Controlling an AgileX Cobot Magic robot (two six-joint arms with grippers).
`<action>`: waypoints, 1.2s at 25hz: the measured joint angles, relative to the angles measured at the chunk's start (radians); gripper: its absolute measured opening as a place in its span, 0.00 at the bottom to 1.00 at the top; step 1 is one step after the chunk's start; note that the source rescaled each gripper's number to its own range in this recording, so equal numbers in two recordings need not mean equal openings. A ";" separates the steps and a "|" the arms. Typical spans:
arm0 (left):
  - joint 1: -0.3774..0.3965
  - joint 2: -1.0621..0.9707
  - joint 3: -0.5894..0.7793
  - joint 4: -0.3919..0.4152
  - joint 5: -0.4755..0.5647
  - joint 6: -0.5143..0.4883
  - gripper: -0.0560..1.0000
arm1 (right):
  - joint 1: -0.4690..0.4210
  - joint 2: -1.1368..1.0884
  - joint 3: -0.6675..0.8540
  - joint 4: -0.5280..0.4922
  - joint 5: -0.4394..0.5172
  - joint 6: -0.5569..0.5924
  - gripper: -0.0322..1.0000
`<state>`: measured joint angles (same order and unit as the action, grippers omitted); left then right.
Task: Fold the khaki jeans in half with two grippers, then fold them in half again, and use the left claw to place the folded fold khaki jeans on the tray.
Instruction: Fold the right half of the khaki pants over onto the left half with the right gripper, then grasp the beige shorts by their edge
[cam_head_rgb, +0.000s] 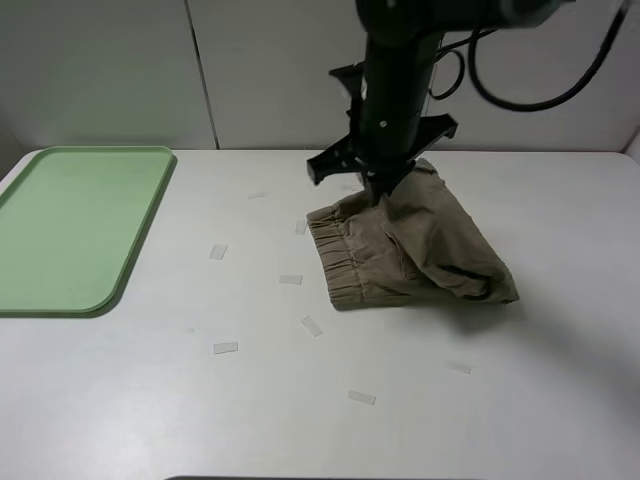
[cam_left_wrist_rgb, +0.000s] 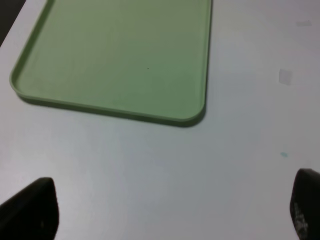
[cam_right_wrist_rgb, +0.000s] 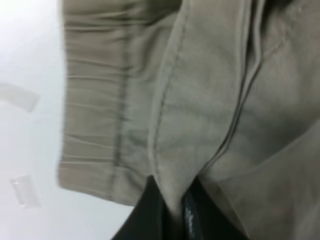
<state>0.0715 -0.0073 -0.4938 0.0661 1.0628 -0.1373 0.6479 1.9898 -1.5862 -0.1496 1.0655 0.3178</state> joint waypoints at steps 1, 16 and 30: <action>0.000 0.000 0.000 0.000 0.000 0.000 0.91 | 0.015 0.015 0.000 0.001 -0.006 0.001 0.07; 0.000 0.000 0.000 0.000 0.000 0.000 0.91 | 0.058 0.061 0.004 0.018 -0.070 0.021 1.00; 0.000 0.000 0.000 0.000 0.000 0.000 0.91 | 0.058 -0.166 0.005 0.001 0.138 -0.098 1.00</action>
<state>0.0715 -0.0073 -0.4938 0.0661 1.0628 -0.1373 0.7057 1.8240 -1.5810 -0.1484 1.2038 0.2196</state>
